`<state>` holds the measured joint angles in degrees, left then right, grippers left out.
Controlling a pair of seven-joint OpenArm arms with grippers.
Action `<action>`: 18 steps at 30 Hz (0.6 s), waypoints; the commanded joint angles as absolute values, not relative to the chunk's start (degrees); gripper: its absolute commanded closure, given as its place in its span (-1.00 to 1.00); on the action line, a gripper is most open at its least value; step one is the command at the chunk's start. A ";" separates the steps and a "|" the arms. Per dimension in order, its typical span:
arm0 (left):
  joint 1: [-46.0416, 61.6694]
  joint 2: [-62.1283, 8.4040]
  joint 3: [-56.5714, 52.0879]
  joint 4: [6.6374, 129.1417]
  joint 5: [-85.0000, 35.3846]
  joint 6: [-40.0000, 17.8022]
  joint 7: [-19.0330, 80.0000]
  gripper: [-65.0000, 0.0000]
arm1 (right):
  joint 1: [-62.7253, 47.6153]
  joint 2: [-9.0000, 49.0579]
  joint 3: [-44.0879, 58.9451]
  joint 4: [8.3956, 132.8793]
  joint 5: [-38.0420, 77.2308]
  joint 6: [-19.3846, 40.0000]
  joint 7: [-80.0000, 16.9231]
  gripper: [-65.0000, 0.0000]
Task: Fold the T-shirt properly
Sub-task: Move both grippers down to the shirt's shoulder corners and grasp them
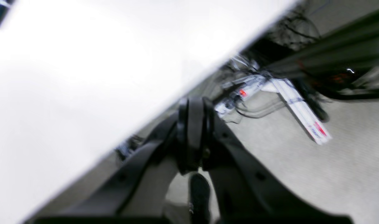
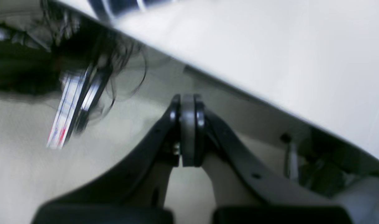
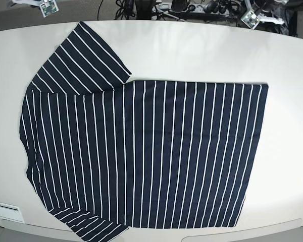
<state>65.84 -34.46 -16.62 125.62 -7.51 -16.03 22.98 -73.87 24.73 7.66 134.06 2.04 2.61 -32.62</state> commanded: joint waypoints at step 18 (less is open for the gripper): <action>47.90 -53.89 -15.90 113.99 6.44 -20.58 9.58 1.00 | -50.70 24.77 -0.45 135.00 11.86 21.45 -29.06 1.00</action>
<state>47.55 -53.32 -15.46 113.38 6.79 -21.17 10.24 -50.43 24.40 -0.64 134.13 11.42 21.50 -30.55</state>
